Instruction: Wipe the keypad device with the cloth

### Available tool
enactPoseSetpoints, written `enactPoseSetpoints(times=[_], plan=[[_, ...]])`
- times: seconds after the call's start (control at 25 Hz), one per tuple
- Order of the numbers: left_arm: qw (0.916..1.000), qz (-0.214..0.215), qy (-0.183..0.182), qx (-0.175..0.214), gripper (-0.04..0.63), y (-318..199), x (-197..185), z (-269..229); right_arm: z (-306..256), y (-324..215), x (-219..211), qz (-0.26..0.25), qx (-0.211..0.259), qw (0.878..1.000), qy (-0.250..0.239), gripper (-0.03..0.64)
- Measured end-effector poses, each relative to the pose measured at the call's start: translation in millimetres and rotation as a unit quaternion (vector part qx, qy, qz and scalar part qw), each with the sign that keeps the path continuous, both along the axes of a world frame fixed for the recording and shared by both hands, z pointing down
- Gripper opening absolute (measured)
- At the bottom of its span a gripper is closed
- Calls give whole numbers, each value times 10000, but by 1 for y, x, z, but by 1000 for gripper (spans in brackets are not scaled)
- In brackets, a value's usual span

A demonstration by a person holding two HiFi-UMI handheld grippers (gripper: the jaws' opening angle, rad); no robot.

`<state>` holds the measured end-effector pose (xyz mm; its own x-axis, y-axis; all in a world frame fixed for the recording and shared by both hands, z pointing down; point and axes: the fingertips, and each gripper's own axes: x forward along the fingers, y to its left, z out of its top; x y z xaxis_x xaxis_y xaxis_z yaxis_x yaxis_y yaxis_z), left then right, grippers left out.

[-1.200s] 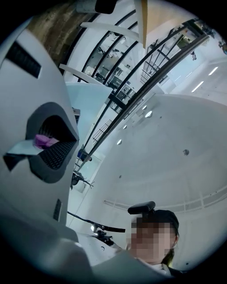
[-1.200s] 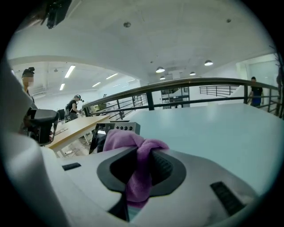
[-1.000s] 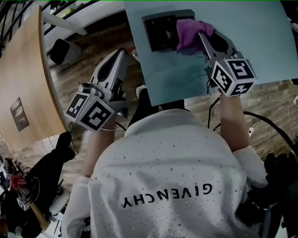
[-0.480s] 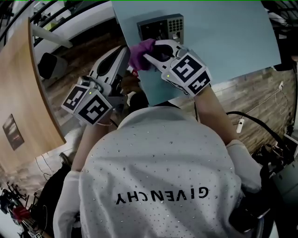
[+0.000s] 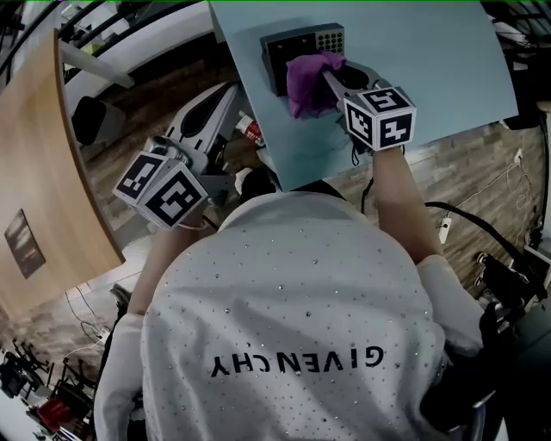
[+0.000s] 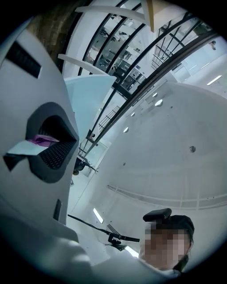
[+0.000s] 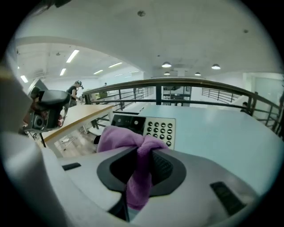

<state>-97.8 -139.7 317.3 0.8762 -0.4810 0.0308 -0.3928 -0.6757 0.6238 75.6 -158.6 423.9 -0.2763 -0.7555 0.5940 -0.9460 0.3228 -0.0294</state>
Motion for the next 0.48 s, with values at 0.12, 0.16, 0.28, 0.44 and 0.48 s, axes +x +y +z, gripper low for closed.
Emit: enactPoseSetpoints(times=[0.12, 0.16, 0.28, 0.44, 0.48], plan=[[10000, 9, 19, -35, 0, 0, -7, -1, 2, 2, 17, 471, -39, 9988, -115, 67], [10000, 31, 13, -37, 0, 1, -8, -1, 4, 3, 23, 603, -46, 9981, -98, 66], [9999, 81, -14, -71, 0, 0, -11, 3, 9, 5, 38, 900, -66, 9959, -103, 66], [9999, 103, -43, -128, 0, -1, -15, 8, 18, 10, 58, 1517, -68, 9881, -242, 67], [9998, 111, -57, -129, 0, -2, -15, 8, 21, 13, 63, 1722, -88, 9845, -321, 67]])
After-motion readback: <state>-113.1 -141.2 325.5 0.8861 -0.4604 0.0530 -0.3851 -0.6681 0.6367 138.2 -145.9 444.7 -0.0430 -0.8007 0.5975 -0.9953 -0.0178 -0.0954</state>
